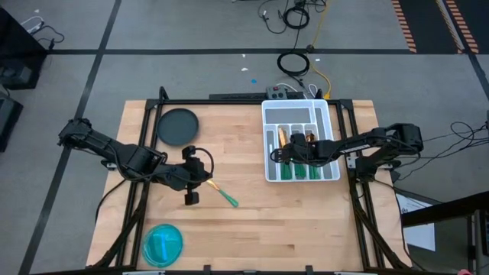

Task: Sort silverware
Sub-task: Put the green knife into the white silverware organizer

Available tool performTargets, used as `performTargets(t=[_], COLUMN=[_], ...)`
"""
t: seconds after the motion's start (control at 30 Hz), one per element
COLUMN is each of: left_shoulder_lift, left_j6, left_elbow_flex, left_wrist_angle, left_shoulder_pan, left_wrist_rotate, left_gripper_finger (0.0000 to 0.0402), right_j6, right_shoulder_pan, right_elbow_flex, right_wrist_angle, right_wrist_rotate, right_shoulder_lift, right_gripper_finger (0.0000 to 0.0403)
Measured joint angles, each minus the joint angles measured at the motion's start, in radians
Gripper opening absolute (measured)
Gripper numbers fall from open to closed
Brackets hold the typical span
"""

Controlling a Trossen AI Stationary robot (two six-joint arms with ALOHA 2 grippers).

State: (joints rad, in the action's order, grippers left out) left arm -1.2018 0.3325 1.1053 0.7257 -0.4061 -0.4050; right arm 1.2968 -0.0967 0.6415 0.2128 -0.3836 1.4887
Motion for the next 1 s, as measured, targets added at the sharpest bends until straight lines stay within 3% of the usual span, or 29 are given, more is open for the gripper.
performTargets(t=[0.27,0.5,0.73,1.0], left_shoulder_lift=[0.000,0.000,-0.024,-0.216], left_j6=[-0.005,-0.001,-0.127,-0.378], left_elbow_flex=[0.000,0.000,0.000,0.000], left_wrist_angle=[0.003,0.120,0.122,0.056], left_shoulder_pan=[0.000,0.000,0.025,0.163], left_wrist_rotate=[-0.008,-0.011,0.106,0.386], left_gripper_finger=[0.0028,0.0028,0.0028,0.0052], right_j6=[-0.020,-0.234,-0.541,-0.712], right_shoulder_pan=[0.000,0.017,0.053,0.115], right_elbow_flex=[0.000,0.058,0.210,0.417], right_wrist_angle=[-0.014,-0.030,0.030,0.248], right_wrist_rotate=[0.012,-0.030,-0.118,-0.121], right_shoulder_lift=[0.000,-0.075,-0.258,-0.400], right_gripper_finger=[0.0117,0.0145,0.0153,0.0161])
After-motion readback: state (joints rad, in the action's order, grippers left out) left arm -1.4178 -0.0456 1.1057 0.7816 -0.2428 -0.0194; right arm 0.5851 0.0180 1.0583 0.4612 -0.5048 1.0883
